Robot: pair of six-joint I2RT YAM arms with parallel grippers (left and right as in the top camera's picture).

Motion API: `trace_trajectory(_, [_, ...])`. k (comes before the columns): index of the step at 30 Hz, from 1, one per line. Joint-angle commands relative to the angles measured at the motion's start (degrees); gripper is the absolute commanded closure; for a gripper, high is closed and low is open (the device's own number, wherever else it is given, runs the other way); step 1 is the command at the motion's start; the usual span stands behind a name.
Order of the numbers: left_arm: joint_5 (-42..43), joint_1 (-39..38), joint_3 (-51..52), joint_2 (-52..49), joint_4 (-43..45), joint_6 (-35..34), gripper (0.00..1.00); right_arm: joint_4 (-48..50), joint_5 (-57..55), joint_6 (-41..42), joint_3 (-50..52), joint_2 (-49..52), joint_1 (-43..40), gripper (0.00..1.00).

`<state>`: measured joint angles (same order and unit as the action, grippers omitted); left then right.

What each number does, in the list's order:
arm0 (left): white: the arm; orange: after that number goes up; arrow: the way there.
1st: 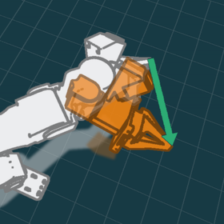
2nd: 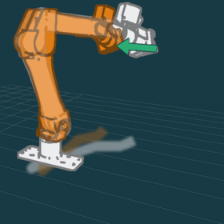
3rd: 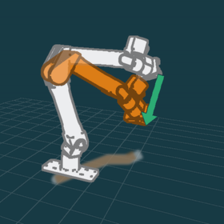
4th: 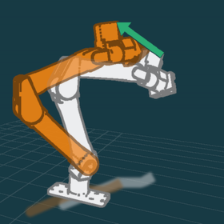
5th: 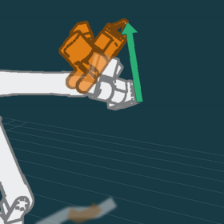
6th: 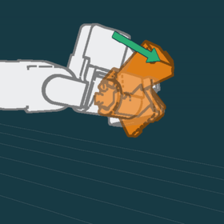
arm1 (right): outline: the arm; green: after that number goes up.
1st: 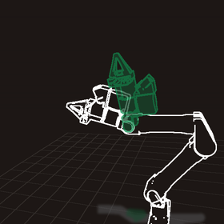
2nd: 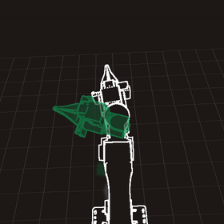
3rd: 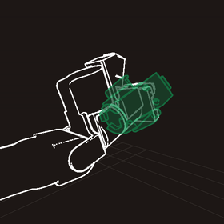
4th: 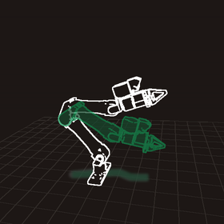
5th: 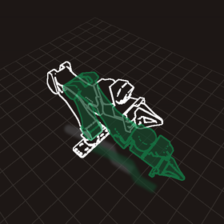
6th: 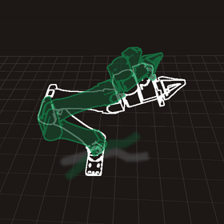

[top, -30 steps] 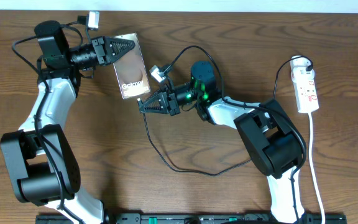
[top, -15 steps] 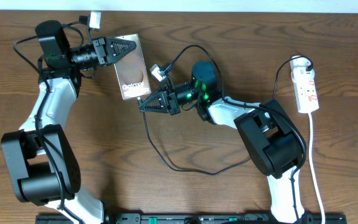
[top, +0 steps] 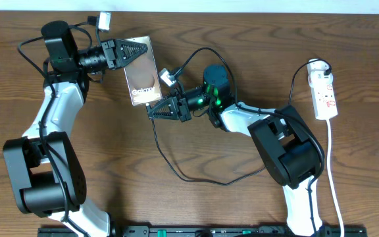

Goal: Plug charger to phone and switch on socket
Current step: 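Push the plug into the phone's charging port with the right gripper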

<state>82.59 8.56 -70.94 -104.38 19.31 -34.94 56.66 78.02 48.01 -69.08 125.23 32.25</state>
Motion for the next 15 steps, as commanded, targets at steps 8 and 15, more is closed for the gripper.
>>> trace_trajectory(8, [2.3, -0.3, -0.5, 0.7, 0.1, -0.7, 0.92, 0.3, -0.9, 0.4, -0.7, 0.0, -0.9, 0.99])
trace_trajectory(15, [2.3, -0.1, -0.5, 0.7, 0.2, -0.7, 0.92, 0.3, -0.1, 0.4, -0.7, 0.0, -1.1, 0.99])
